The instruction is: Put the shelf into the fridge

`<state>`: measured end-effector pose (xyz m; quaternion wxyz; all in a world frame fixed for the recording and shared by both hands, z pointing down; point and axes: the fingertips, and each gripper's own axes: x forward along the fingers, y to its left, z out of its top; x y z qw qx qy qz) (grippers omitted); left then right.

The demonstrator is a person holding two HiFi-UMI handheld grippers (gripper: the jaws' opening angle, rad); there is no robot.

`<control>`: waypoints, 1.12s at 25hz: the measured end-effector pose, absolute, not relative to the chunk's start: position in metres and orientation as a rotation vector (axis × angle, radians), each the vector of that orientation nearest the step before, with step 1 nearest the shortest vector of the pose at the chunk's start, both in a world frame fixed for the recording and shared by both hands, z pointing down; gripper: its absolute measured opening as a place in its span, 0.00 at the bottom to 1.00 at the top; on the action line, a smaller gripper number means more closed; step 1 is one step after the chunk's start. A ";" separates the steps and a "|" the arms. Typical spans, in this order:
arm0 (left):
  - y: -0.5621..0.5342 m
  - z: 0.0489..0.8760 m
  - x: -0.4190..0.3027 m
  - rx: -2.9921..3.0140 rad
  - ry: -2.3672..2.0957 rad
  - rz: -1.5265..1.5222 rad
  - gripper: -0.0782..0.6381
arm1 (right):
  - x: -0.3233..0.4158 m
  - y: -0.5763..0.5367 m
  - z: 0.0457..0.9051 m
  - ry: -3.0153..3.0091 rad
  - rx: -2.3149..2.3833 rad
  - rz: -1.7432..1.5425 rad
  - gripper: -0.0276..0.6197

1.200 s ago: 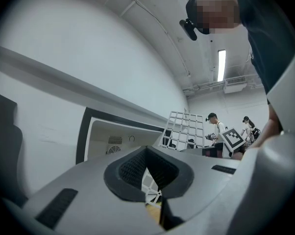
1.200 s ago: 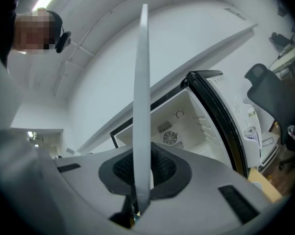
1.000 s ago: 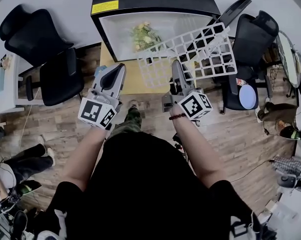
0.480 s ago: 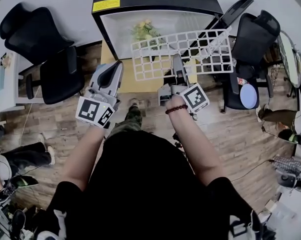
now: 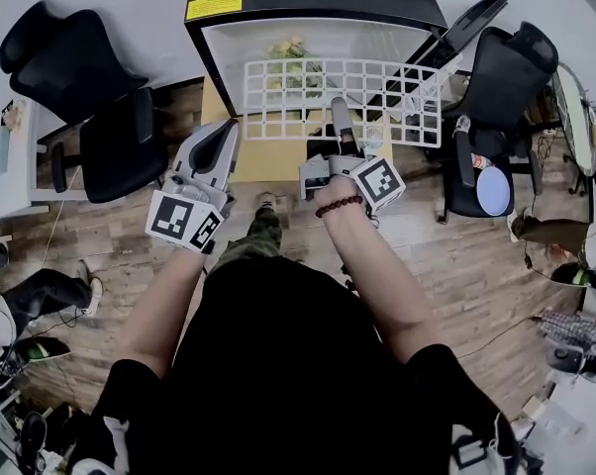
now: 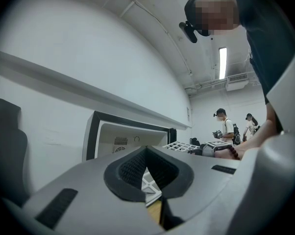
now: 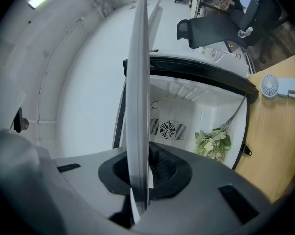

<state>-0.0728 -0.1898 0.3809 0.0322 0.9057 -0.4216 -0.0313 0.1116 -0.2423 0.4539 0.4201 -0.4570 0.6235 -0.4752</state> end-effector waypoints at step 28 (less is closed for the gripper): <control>-0.188 0.389 -0.091 2.767 -1.322 -0.065 0.14 | 0.071 -0.265 0.480 1.423 -0.998 -1.372 0.10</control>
